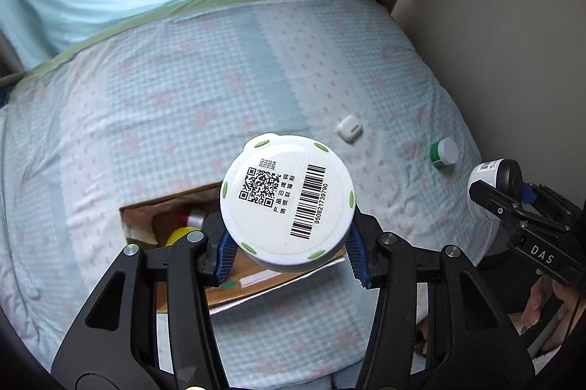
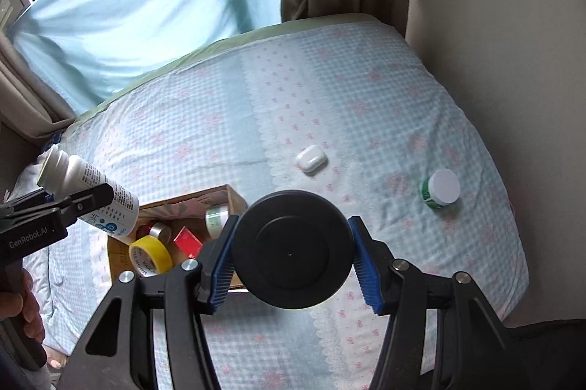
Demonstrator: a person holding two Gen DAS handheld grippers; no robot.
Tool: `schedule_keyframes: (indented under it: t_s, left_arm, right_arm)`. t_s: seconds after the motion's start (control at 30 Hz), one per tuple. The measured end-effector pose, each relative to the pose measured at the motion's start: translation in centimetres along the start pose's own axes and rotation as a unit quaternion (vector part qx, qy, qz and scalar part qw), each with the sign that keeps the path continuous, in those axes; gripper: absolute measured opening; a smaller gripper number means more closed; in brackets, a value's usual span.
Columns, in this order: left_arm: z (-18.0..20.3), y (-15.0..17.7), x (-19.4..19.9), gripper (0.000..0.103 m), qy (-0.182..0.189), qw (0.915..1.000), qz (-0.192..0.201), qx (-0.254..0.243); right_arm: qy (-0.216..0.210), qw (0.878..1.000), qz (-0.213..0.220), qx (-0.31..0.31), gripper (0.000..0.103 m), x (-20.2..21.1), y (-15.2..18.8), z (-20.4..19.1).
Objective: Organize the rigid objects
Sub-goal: 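Carry the pill bottle and black-lidded jar into the cardboard box and release both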
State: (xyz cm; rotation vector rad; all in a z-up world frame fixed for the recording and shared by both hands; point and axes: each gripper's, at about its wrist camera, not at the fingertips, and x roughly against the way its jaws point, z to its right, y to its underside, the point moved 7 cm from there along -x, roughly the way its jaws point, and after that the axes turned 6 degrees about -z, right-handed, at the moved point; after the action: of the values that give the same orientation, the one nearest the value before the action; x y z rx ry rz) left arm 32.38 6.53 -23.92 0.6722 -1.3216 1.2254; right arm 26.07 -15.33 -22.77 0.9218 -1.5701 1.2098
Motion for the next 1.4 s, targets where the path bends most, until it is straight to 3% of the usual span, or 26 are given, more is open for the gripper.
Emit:
schedule_keyframes:
  t_s: [0.33, 0.7, 1.0, 1.4]
  left_arm:
    - [-10.8, 3.6, -0.7, 0.046, -0.023, 0.9984, -0.01, 0.052]
    - [-17.6, 3.5, -7.3, 0.046, -0.027, 0.9956, -0.036, 0.083]
    - [-19.2, 4.5, -13.0, 0.046, -0.043, 0.9948, -0.062, 0.069]
    - [-19.8, 5.1, -15.7, 0.046, -0.074, 0.9938, -0.066, 0.049]
  right_arm:
    - [-0.037, 0.998, -0.036, 0.041, 0.053, -4.9, 0.7, -9.4]
    - [-0.042, 0.991, -0.092, 0.088, 0.053, -13.1, 2.7, -15.9]
    - [-0.043, 0.981, -0.129, 0.135, 0.053, -19.7, 6.9, -18.8]
    - [-0.058, 0.966, -0.138, 0.213, 0.053, -24.2, 10.2, -21.2]
